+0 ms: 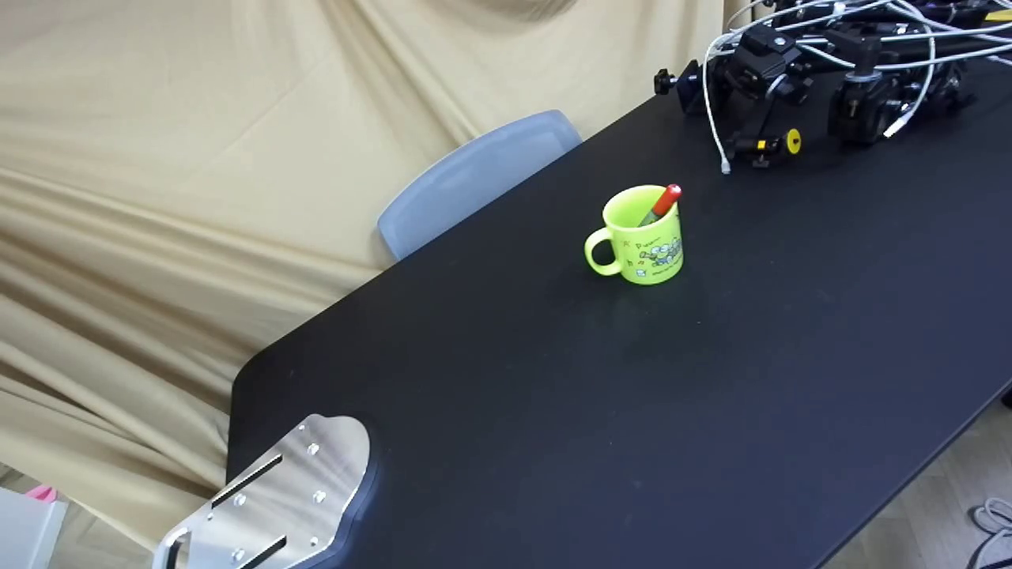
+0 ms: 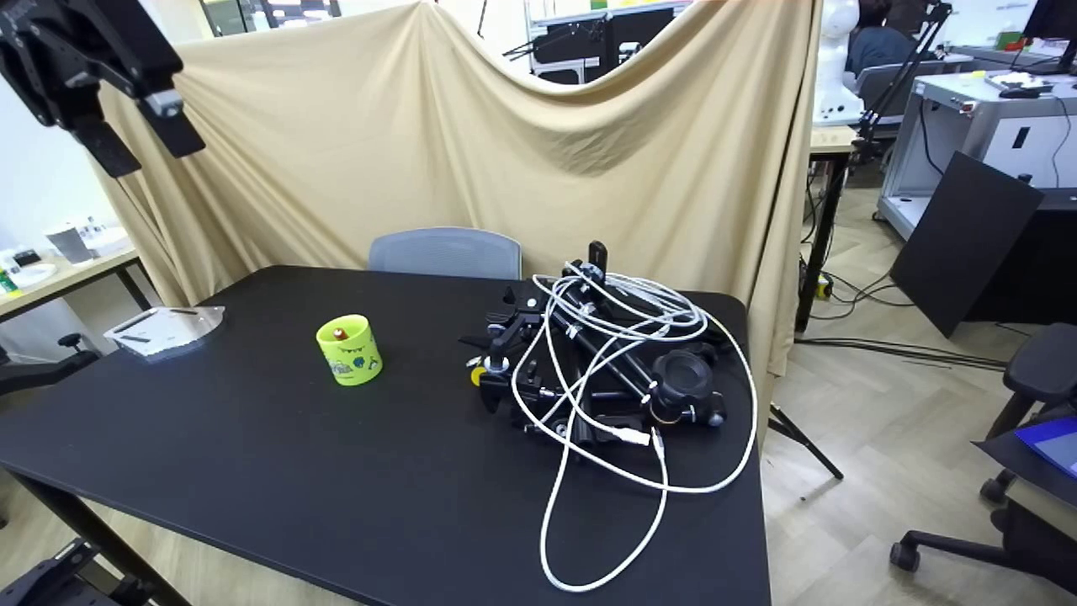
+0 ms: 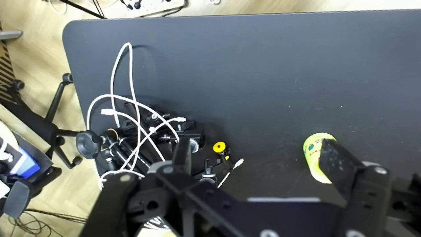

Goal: Pick up the pen from the cup and put it on the table.

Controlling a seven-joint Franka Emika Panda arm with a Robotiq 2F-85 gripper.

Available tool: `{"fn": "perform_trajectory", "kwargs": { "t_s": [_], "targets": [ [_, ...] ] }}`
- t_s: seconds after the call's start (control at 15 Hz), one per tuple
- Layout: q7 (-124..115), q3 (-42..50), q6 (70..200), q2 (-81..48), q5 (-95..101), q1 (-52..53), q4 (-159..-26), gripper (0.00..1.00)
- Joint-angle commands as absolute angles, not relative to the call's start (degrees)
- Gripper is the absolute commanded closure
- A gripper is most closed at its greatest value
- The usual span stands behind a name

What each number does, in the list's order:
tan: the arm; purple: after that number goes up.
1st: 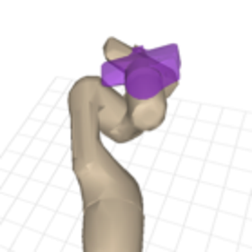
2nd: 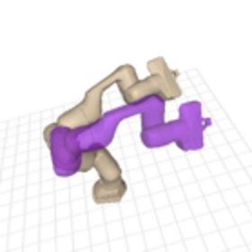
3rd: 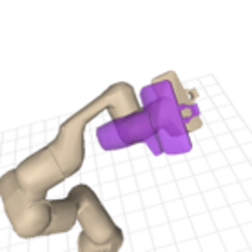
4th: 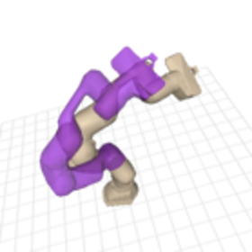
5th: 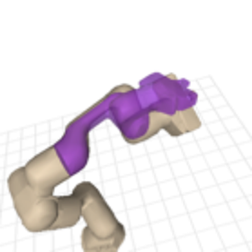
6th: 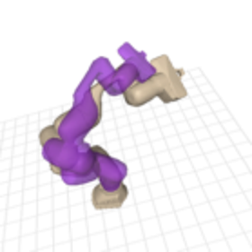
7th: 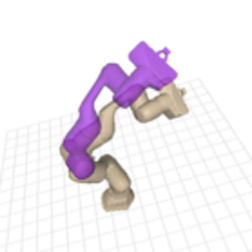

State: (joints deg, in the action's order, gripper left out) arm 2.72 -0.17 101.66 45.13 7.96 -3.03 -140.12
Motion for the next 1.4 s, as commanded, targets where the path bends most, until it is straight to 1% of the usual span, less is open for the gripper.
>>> {"fn": "perform_trajectory", "kwargs": {
  "t_s": [0.0, 0.2, 0.4, 0.67, 0.93, 1.13, 1.2, 1.33],
  "targets": [
    [7.9, 3.4, 108.0, 40.4, 6.4, 0.0, -141.5, 0.0],
    [15.2, 6.1, 115.4, 33.5, 3.1, 2.6, -142.8, 0.0],
    [18.5, 6.1, 120.2, 24.7, 1.4, 3.6, -142.2, 0.0],
    [9.2, 1.8, 127.9, 16.5, 1.2, 2.7, -140.9, 0.0],
    [-2.0, -2.7, 135.4, 13.0, 0.1, 3.5, -141.6, 0.0],
    [-5.9, -3.9, 132.0, 12.4, -5.2, 4.5, -140.2, 0.0],
    [-2.7, -3.9, 134.7, 12.5, -2.6, 4.0, -142.2, 0.0],
    [-3.6, -4.2, 133.8, 12.4, -4.4, 4.3, -141.6, 0.0]
  ]
}}
